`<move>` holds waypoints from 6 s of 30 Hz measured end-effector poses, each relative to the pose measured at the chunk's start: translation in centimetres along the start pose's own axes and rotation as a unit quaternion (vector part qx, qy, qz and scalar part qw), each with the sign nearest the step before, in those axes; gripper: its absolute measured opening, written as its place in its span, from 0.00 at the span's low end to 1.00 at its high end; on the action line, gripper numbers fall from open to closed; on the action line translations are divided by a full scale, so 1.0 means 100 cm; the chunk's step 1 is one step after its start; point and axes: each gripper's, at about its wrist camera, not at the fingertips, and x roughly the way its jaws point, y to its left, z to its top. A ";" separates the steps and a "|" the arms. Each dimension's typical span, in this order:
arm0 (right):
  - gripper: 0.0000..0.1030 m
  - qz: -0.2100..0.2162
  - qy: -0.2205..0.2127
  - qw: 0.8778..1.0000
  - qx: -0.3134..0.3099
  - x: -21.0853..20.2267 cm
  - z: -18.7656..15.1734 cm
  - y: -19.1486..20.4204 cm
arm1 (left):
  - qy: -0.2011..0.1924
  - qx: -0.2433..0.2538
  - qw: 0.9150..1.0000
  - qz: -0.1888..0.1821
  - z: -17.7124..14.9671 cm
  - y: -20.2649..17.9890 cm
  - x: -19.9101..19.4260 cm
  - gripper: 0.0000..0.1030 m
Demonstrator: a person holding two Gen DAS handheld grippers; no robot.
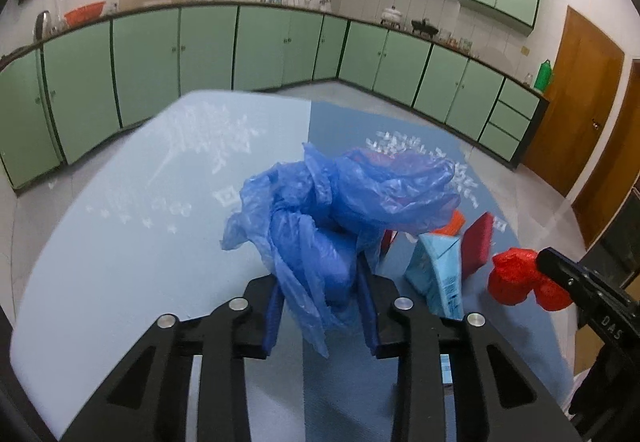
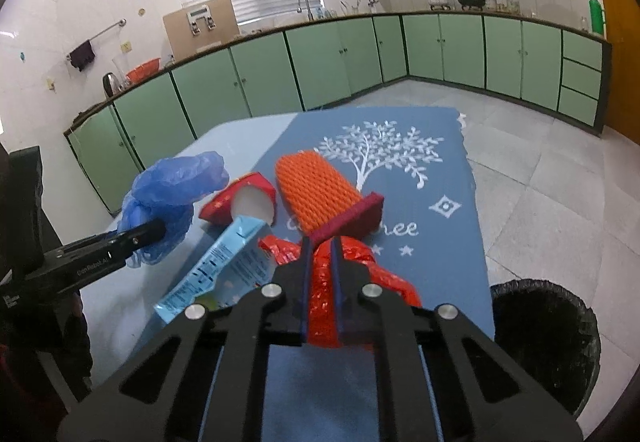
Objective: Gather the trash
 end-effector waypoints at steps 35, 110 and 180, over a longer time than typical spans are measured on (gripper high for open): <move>0.30 -0.015 0.058 0.998 -0.015 0.013 -0.026 -0.011 | 0.005 0.039 0.999 -0.003 0.001 -0.037 -0.006 0.31; 0.12 -0.233 -0.063 0.955 0.171 -0.146 -0.059 -0.233 | 0.026 0.247 0.937 -0.246 -0.023 -0.339 0.045 0.32; 0.91 -0.148 -0.042 0.986 0.063 -0.029 -0.024 -0.059 | 0.024 0.089 0.995 -0.038 -0.027 -0.070 0.030 0.75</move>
